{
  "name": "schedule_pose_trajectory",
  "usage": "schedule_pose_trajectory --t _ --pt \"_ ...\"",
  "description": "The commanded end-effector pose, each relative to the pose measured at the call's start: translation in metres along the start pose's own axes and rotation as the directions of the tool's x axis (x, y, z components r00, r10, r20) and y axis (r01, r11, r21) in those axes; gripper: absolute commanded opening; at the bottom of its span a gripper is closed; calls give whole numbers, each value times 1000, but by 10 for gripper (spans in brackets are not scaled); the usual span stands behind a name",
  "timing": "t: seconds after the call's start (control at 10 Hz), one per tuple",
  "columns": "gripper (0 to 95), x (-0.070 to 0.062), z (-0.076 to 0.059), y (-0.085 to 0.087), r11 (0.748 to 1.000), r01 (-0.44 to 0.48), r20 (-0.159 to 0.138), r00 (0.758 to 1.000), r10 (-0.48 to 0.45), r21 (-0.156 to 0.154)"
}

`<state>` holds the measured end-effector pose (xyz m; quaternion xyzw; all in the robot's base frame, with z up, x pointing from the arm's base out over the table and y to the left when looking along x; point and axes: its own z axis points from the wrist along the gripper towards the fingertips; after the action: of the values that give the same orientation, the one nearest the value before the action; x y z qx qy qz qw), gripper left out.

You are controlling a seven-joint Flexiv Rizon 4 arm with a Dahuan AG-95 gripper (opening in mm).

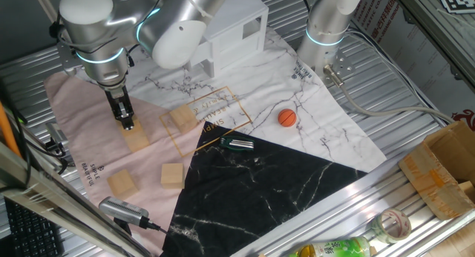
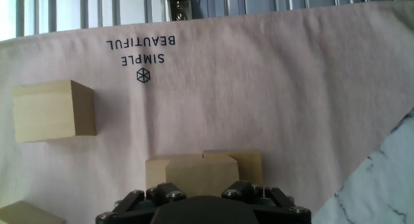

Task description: Stack the blocks into a pyramid shape

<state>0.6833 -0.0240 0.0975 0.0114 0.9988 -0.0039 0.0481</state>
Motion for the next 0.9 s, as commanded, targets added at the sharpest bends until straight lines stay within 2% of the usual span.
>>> schedule_pose_trajectory --t 0.1,0.2,0.5,0.6,0.9 --pt "570 0 1 0 1000 19 3 1000 -19 0" --pt "760 0 1 0 1000 22 3 1000 -22 3" --pt "760 0 1 0 1000 30 4 1000 -30 6" --pt "950 0 1 0 999 32 1 999 -32 8" --pt "950 2 -1 -1 998 51 -2 999 -51 20"
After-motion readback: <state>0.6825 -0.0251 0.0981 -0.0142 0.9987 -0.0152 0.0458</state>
